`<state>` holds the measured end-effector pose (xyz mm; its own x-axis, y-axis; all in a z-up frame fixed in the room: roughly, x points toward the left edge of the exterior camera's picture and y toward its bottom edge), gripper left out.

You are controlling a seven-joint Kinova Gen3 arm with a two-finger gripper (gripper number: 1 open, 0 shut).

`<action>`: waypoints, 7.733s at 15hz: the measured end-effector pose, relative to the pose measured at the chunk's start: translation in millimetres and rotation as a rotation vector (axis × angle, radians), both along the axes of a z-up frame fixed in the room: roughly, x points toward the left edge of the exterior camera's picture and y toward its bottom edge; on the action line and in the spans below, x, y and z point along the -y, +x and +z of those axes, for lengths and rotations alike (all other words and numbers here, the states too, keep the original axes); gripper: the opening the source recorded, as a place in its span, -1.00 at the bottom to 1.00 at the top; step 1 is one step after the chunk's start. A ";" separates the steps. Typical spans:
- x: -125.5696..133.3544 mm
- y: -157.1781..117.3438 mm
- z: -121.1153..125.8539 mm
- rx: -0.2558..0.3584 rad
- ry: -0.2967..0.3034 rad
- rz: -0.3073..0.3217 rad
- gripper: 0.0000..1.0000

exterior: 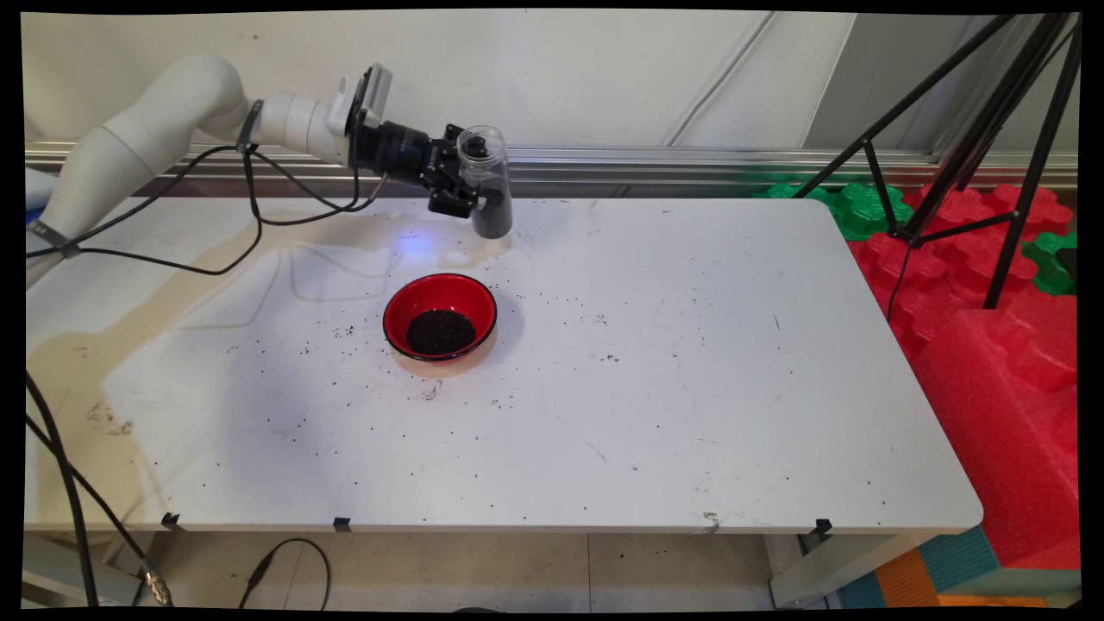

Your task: Pour the black seasoning powder in the red bowl

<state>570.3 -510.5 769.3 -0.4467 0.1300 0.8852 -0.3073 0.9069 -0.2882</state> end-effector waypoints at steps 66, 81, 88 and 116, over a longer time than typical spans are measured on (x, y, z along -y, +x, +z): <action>-123.2 -13.2 -6.1 0.838 -1.213 -0.433 -1.00; -128.2 -14.1 -1.7 0.897 -1.334 -0.484 -1.00; -130.1 -14.9 -0.5 0.913 -1.370 -0.499 -1.00; -130.4 -16.5 1.8 0.948 -1.442 -0.528 -1.00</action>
<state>553.8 -380.1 771.0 -0.3410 0.7659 -0.5450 0.6211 -0.2516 -0.7422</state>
